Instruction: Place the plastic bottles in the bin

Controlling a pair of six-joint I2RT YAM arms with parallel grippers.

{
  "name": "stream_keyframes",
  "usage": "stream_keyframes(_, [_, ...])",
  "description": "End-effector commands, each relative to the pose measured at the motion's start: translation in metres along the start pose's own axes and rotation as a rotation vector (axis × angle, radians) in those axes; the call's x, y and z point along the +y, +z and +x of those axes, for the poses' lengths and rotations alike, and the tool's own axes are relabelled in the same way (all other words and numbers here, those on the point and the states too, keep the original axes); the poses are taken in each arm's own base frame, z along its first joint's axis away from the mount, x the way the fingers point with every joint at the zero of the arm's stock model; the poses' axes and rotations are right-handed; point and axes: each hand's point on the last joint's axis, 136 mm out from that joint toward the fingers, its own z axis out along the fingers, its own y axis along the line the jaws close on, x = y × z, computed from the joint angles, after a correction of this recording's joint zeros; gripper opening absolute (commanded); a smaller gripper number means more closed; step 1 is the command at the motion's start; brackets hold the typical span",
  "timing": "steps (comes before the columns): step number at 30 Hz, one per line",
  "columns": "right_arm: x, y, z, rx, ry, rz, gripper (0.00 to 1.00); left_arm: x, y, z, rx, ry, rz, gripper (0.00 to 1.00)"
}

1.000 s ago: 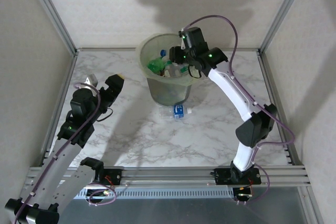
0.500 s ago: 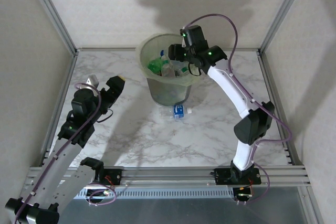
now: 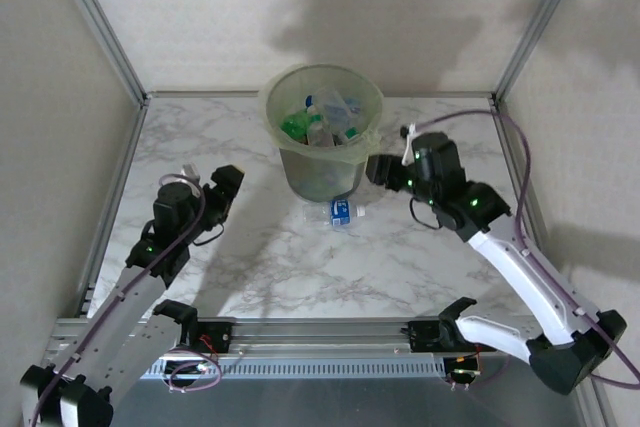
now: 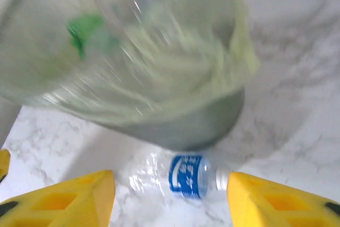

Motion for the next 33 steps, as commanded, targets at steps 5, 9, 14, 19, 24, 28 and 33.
stream_keyframes(5, [-0.027, 0.073, 0.061, 0.177, 0.218, -0.22, 0.5, 0.01, 0.004, 0.011, 0.048, -0.083, 0.014, 0.81])
stream_keyframes(9, [-0.041, 0.099, 0.075, 0.234, 0.267, -0.241, 0.51, 0.023, 0.004, 0.016, 0.059, -0.094, -0.007, 0.81])
stream_keyframes(14, [-0.053, 0.115, 0.082, 0.264, 0.323, -0.237, 0.66, 0.03, 0.006, 0.018, 0.063, -0.1, -0.013, 0.81])
stream_keyframes(19, [-0.059, 0.122, 0.085, 0.259, 0.384, -0.229, 0.69, 0.03, 0.008, 0.017, 0.062, -0.086, -0.013, 0.81])
stream_keyframes(24, [-0.066, 0.133, 0.088, 0.266, 0.431, -0.202, 0.63, 0.03, 0.01, 0.018, 0.068, -0.079, -0.016, 0.81])
stream_keyframes(28, [-0.071, 0.14, 0.091, 0.27, 0.454, -0.188, 0.63, 0.03, 0.01, 0.018, 0.07, -0.075, -0.014, 0.81])
stream_keyframes(33, [-0.067, 0.143, 0.094, 0.282, 0.479, -0.216, 0.64, 0.03, 0.009, 0.018, 0.069, -0.065, -0.016, 0.81])
